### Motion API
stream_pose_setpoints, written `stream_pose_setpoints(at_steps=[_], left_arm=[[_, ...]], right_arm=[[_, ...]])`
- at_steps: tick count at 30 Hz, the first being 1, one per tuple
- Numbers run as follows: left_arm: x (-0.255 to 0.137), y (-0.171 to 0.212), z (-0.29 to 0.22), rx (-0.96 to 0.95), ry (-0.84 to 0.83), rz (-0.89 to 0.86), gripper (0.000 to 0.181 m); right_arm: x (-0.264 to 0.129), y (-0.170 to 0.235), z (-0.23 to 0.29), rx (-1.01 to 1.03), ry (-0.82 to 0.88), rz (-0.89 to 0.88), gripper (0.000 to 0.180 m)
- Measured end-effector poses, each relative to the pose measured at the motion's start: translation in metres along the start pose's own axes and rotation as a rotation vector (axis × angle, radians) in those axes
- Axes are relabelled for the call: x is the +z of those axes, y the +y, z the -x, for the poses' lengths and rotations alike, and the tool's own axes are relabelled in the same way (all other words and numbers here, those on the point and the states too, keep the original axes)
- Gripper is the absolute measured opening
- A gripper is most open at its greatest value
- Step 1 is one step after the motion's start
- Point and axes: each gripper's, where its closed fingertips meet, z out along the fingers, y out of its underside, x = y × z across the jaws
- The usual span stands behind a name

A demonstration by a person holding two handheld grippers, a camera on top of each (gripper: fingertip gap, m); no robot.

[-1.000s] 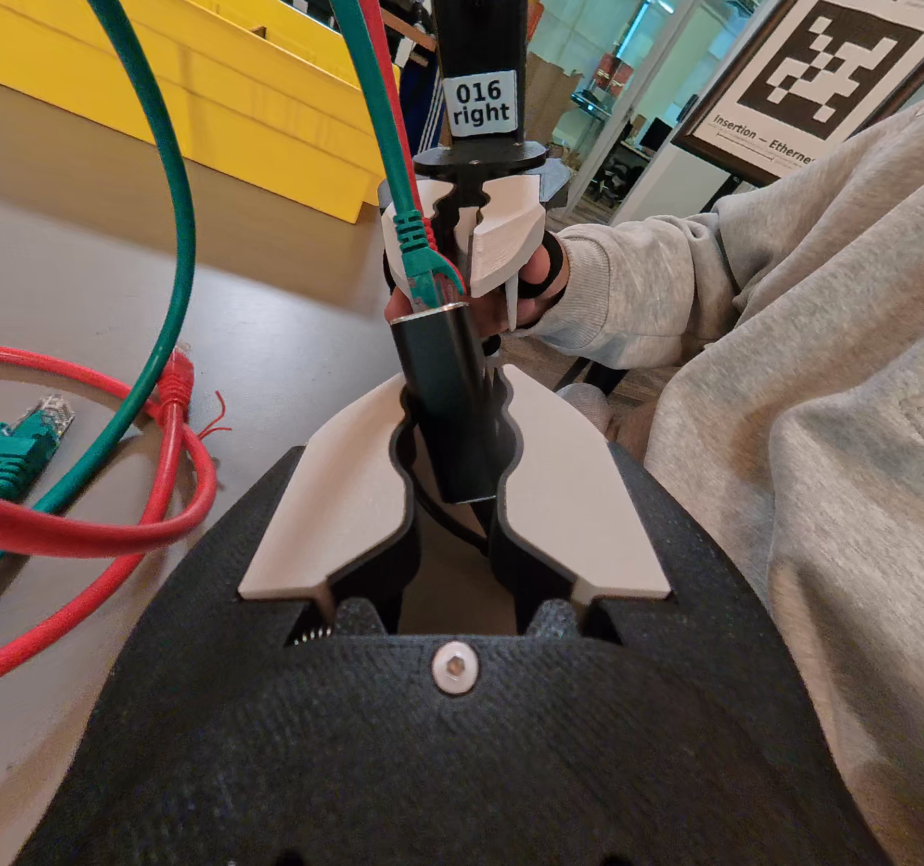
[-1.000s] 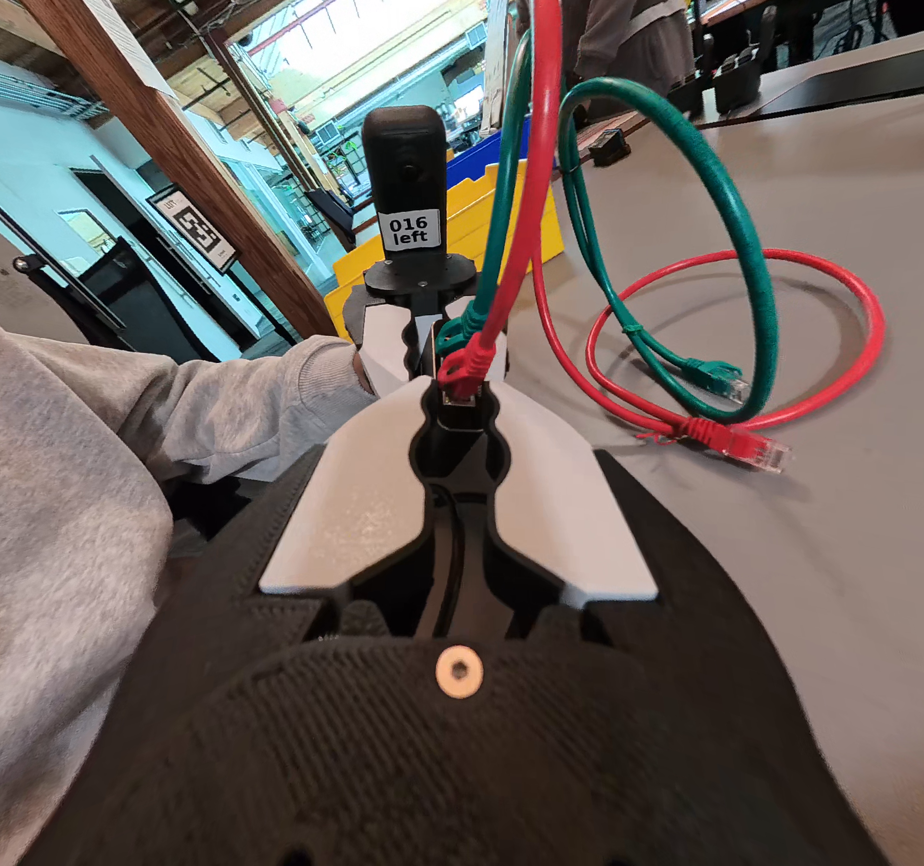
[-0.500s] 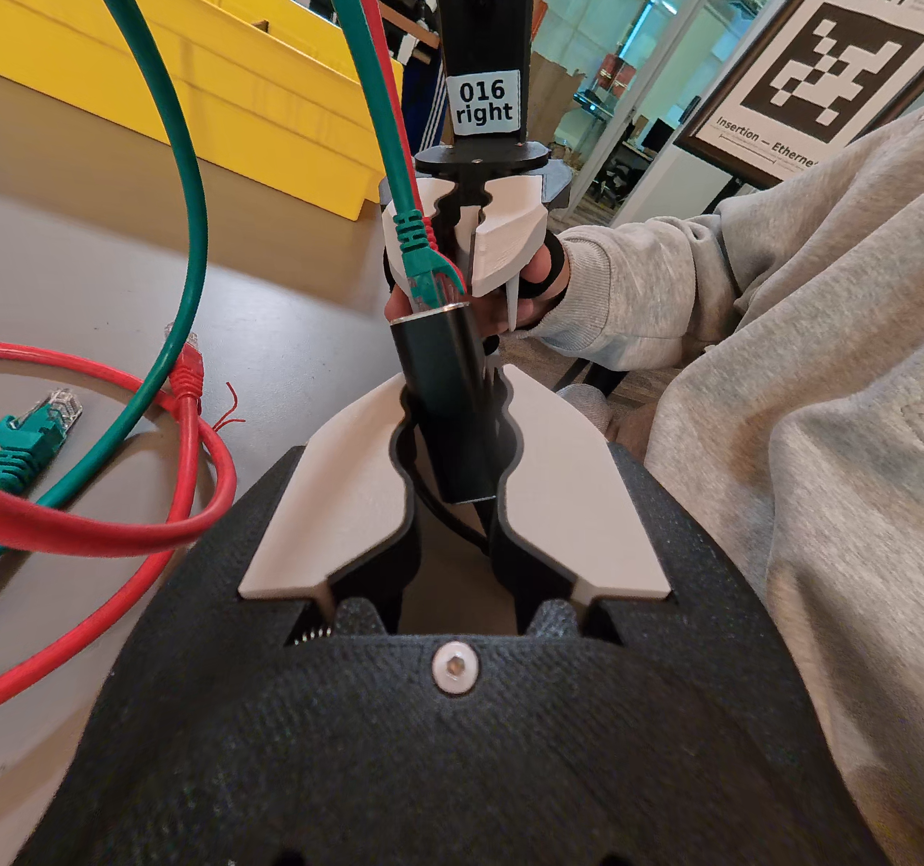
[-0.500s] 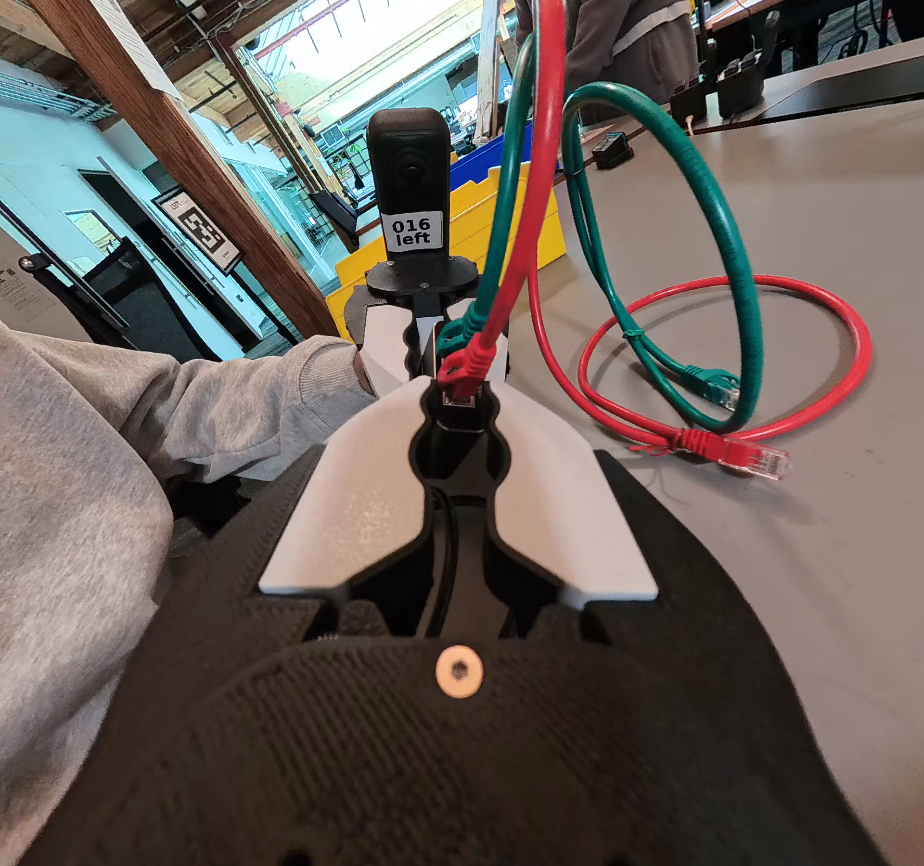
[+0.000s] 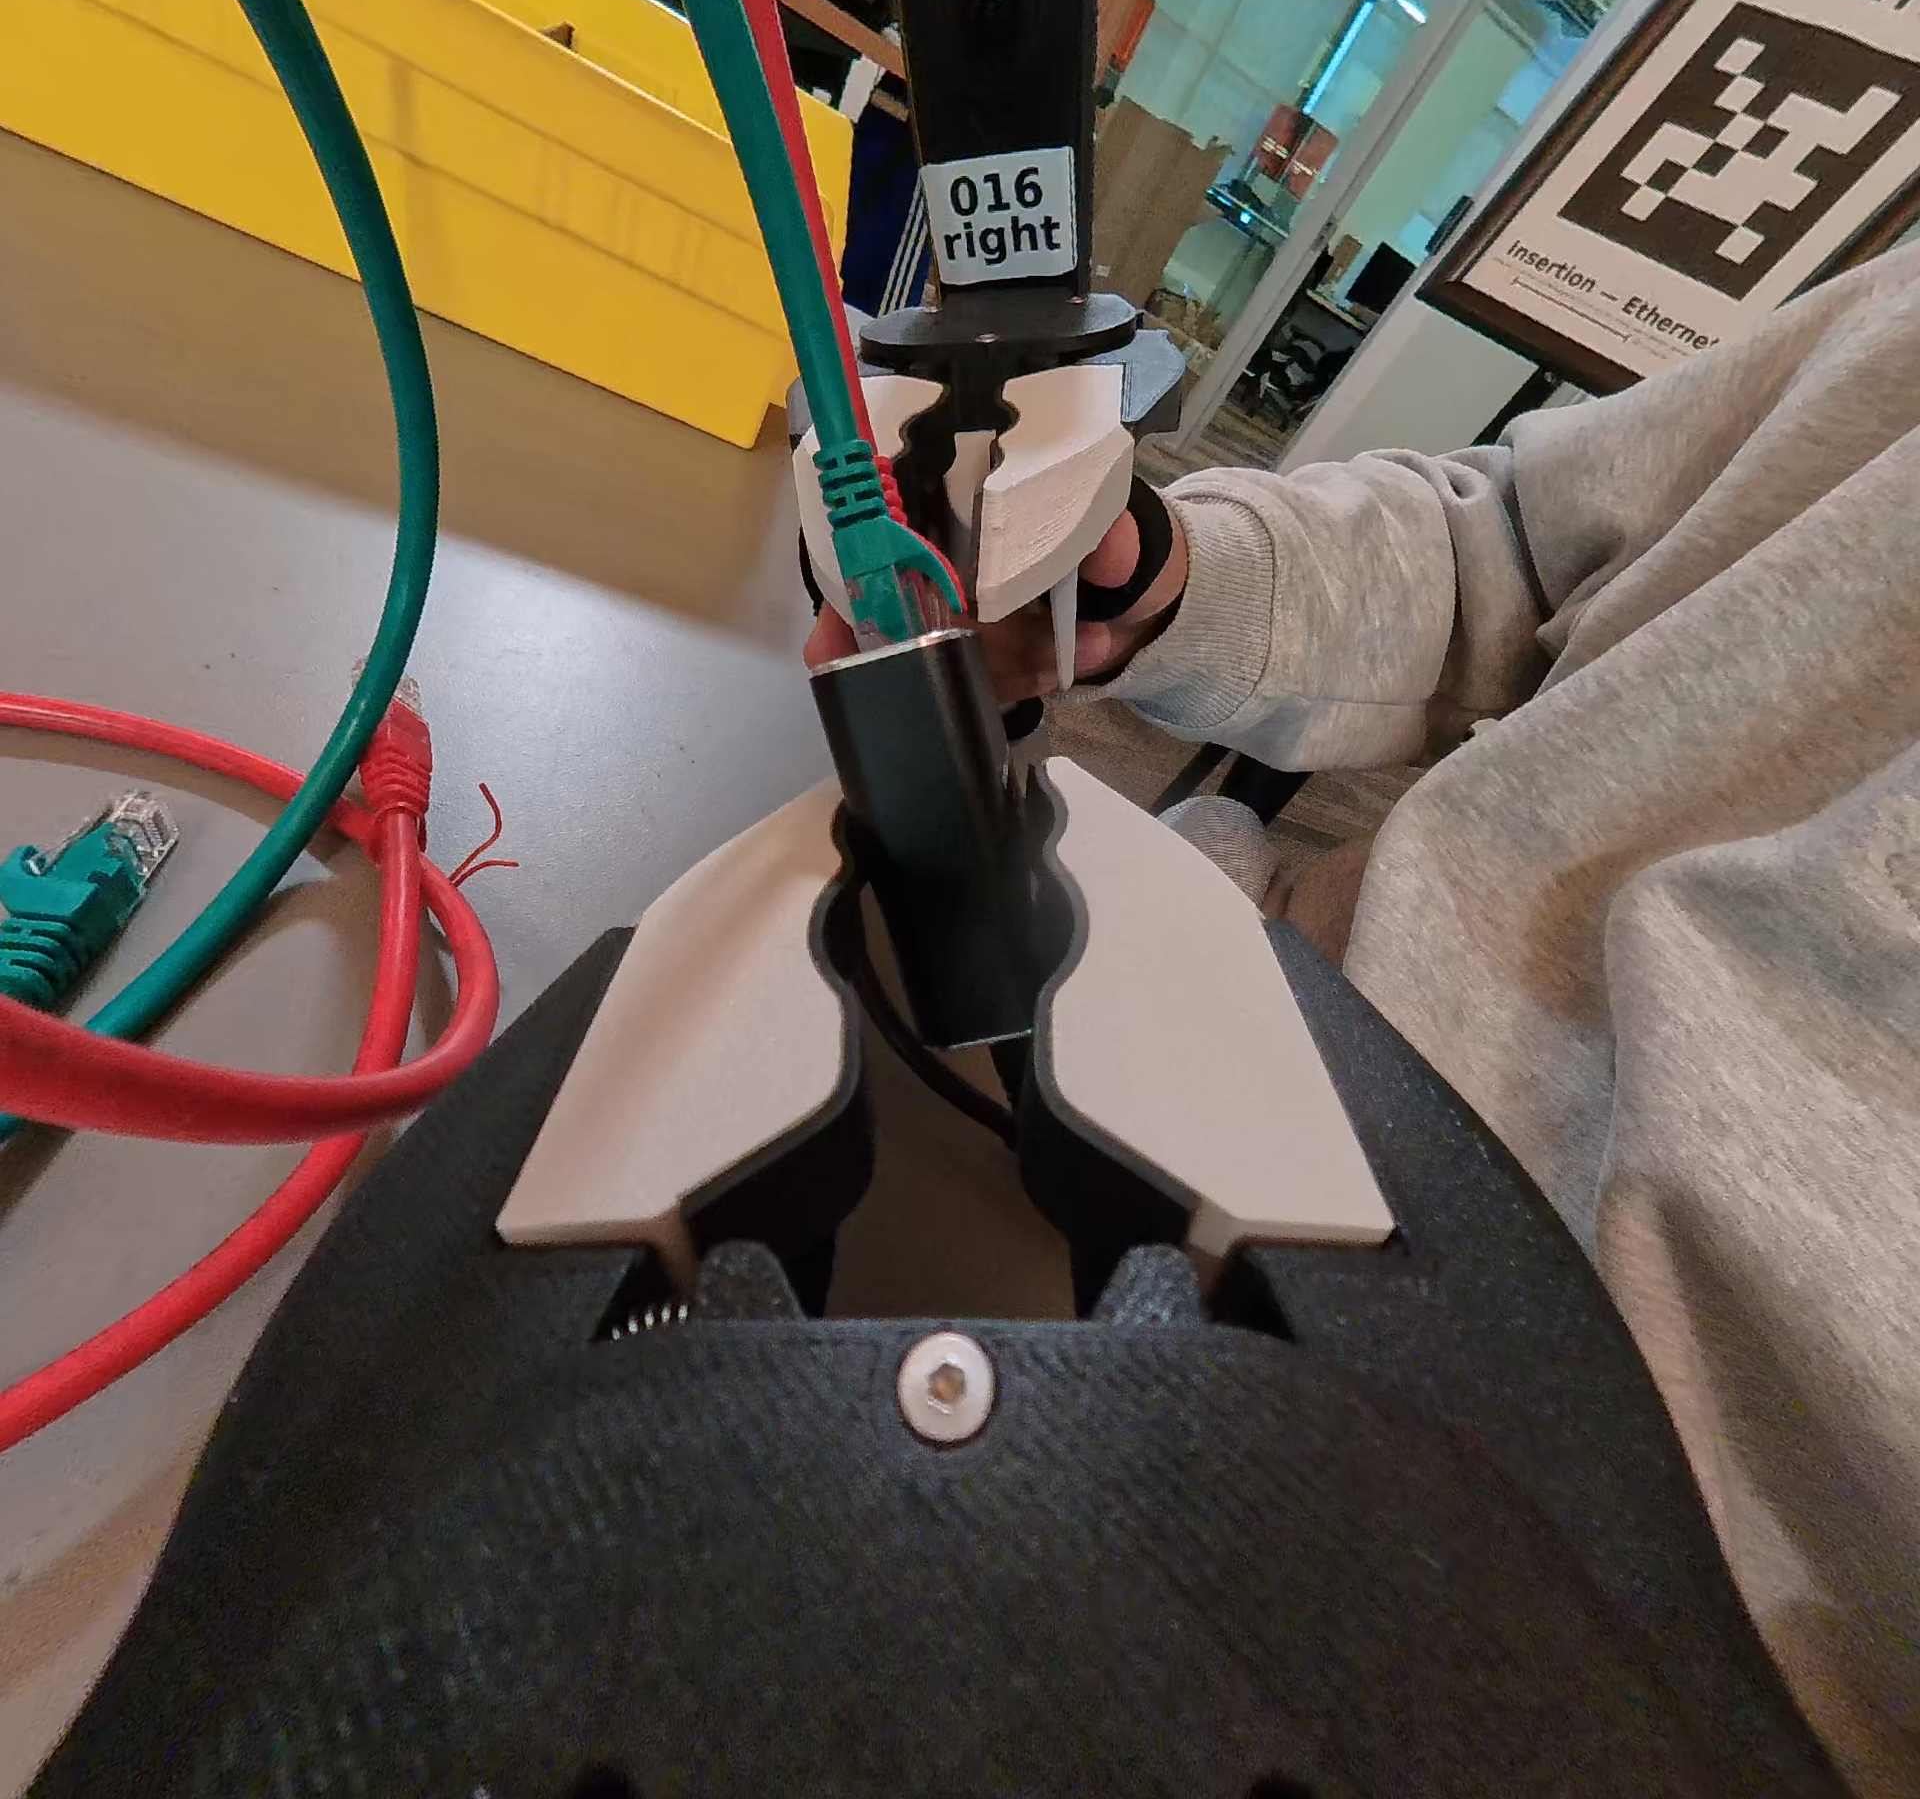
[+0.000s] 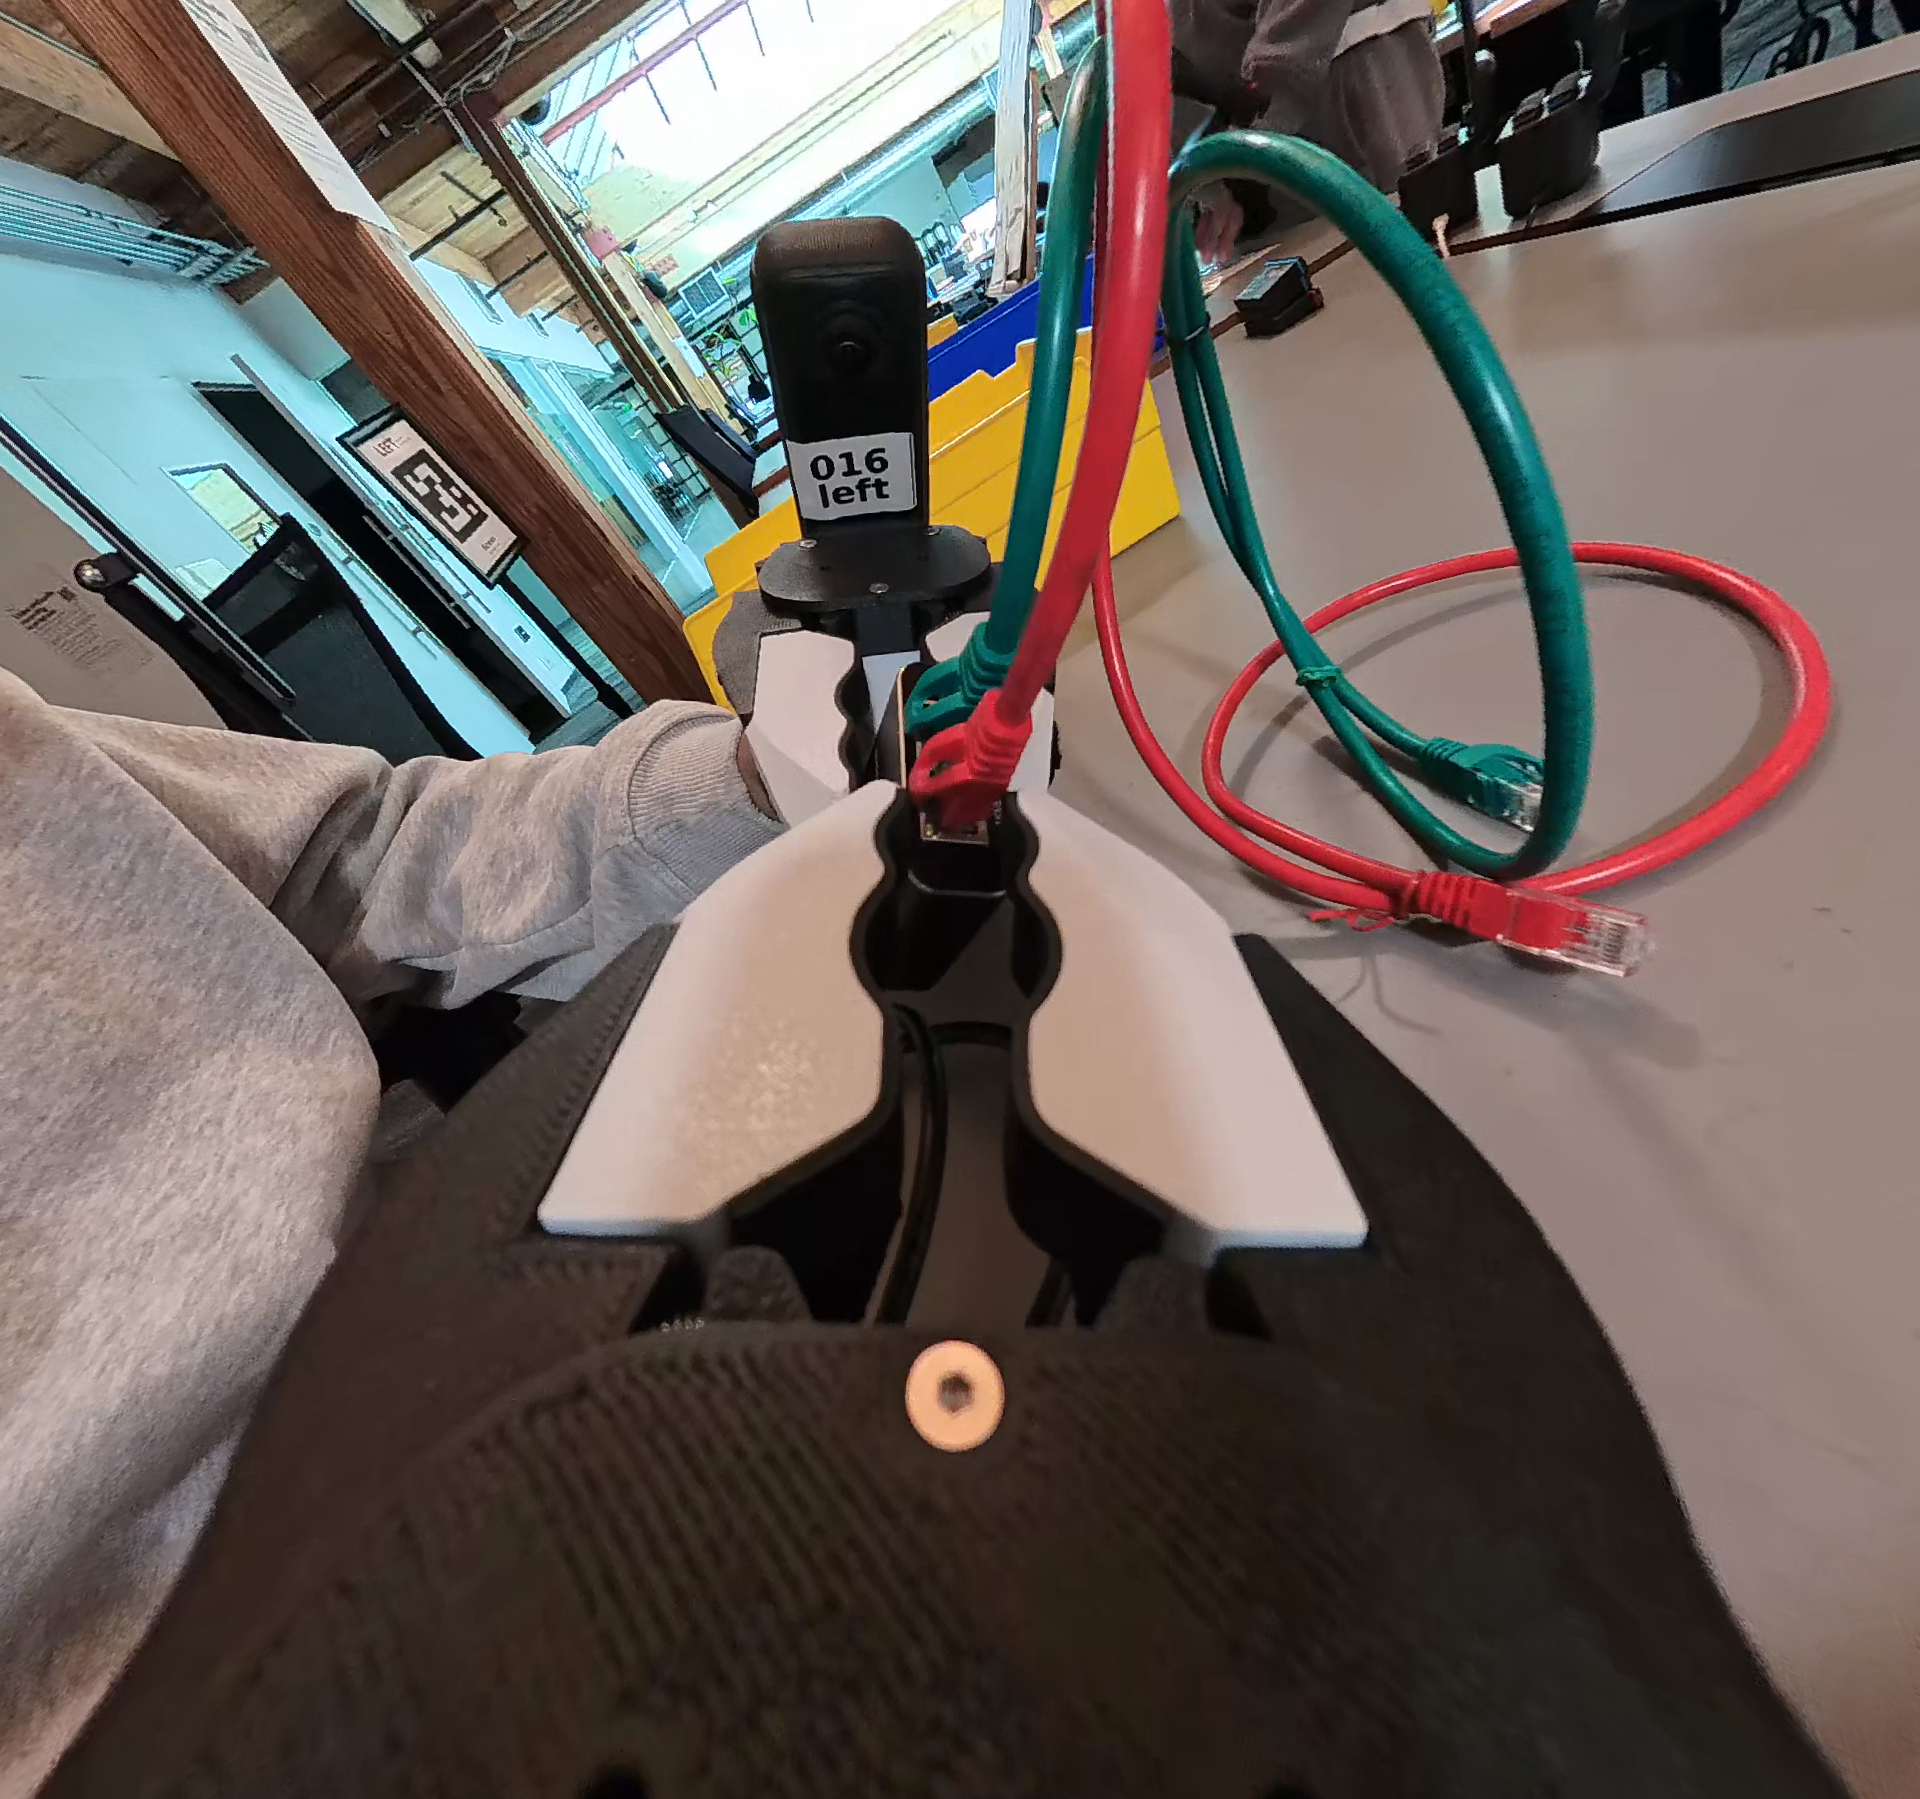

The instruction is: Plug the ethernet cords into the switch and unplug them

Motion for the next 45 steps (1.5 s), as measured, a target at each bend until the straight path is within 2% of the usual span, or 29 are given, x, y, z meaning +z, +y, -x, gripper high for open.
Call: stream_pose_setpoints(at_steps=[19, 27, 34, 39, 41, 44, 45], left_arm=[[0.0, 0.0, 0.004, -0.012, -0.02, -0.003, 0.03], [-0.022, -0.008, 0.012, -0.104, -0.068, -0.065, 0.03], [-0.048, -0.019, 0.065, -0.199, -0.182, -0.112, 0.03], [-0.05, -0.045, 0.097, -0.255, -0.129, -0.155, 0.029], [-0.045, -0.044, 0.112, -0.239, -0.135, -0.105, 0.03], [-0.036, -0.024, 0.143, -0.147, -0.271, 0.116, 0.033], [-0.031, -0.021, 0.145, -0.11, -0.269, 0.166, 0.033]], right_arm=[[0.0, 0.002, -0.003, 0.002, 0.011, 0.01, 0.017], [-0.01, -0.01, -0.001, 0.071, -0.005, -0.067, 0.023], [-0.009, -0.009, -0.025, 0.084, 0.019, -0.04, 0.024], [-0.017, -0.024, -0.045, 0.222, -0.027, -0.128, 0.026], [-0.02, -0.028, -0.047, 0.229, -0.041, -0.138, 0.027], [-0.023, -0.029, -0.039, 0.208, -0.053, -0.127, 0.027], [-0.024, -0.029, -0.035, 0.201, -0.056, -0.127, 0.026]])
